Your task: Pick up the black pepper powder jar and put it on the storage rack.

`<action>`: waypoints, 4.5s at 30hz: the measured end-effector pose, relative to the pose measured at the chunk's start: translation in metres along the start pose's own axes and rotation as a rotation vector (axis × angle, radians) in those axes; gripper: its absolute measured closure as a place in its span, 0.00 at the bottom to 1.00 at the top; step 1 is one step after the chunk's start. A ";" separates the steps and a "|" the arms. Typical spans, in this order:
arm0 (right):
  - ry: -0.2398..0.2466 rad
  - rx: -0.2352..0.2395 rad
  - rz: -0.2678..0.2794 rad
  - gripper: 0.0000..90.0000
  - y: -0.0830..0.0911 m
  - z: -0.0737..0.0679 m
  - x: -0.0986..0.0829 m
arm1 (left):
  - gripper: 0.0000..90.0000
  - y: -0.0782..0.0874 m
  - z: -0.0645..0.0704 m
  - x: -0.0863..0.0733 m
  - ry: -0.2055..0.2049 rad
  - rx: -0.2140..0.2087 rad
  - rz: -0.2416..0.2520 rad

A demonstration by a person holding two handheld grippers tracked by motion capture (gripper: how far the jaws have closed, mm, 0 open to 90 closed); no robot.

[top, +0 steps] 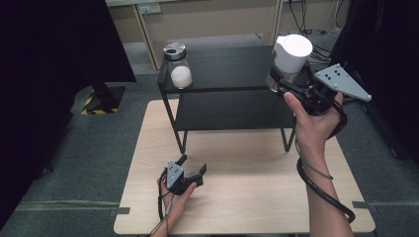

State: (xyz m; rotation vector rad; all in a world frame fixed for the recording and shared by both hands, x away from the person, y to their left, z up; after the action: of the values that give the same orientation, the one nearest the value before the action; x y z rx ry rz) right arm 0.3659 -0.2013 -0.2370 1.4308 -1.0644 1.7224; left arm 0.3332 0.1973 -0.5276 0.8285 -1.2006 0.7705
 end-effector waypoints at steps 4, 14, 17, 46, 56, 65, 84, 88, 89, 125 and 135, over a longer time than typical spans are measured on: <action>-0.001 -0.012 -0.012 0.34 -0.004 0.003 0.000 | 0.14 0.000 0.000 0.000 0.000 0.000 -0.001; -0.003 -0.040 -0.038 0.34 -0.012 0.010 0.002 | 0.14 0.000 0.000 0.000 -0.004 -0.002 -0.004; 0.002 -0.055 -0.049 0.34 -0.015 0.012 0.001 | 0.14 0.000 0.000 0.000 -0.001 -0.002 -0.001; 0.019 -0.131 -0.136 0.34 -0.047 0.022 -0.002 | 0.14 0.000 -0.001 0.000 -0.005 -0.008 -0.004; 0.006 -0.141 -0.147 0.34 -0.051 0.025 -0.007 | 0.14 0.000 0.000 0.000 -0.006 -0.009 -0.005; 0.020 -0.140 -0.145 0.34 -0.054 0.025 -0.008 | 0.14 0.000 0.000 0.000 -0.010 -0.010 -0.004; -0.002 -0.146 -0.127 0.33 -0.059 0.024 -0.012 | 0.14 0.000 0.001 0.000 -0.010 -0.009 -0.001; -0.033 -0.139 -0.117 0.24 -0.057 0.026 -0.013 | 0.14 -0.001 0.001 0.000 -0.010 -0.008 -0.002; -0.038 -0.140 -0.114 0.21 -0.057 0.026 -0.013 | 0.14 -0.001 0.001 0.000 -0.011 -0.008 -0.002; -0.043 -0.101 -0.097 0.10 -0.028 0.024 -0.013 | 0.14 -0.001 0.002 0.000 -0.013 -0.010 -0.006; -0.032 -0.093 -0.089 0.10 -0.019 0.020 -0.015 | 0.14 -0.001 0.002 0.000 -0.012 -0.011 -0.006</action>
State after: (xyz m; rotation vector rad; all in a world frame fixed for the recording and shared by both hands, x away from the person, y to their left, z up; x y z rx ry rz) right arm 0.3945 -0.2102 -0.2466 1.4296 -1.0675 1.5727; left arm 0.3335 0.1951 -0.5273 0.8286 -1.2115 0.7548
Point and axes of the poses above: each handheld gripper's, and its own axes: y roughly backward along the jaws, x roughly out of its top, z roughly to its right, the point moved 10 cm from there along -y, roughly forward along the jaws, and after that the axes turned 4 degrees about y, right-handed, at the moved point
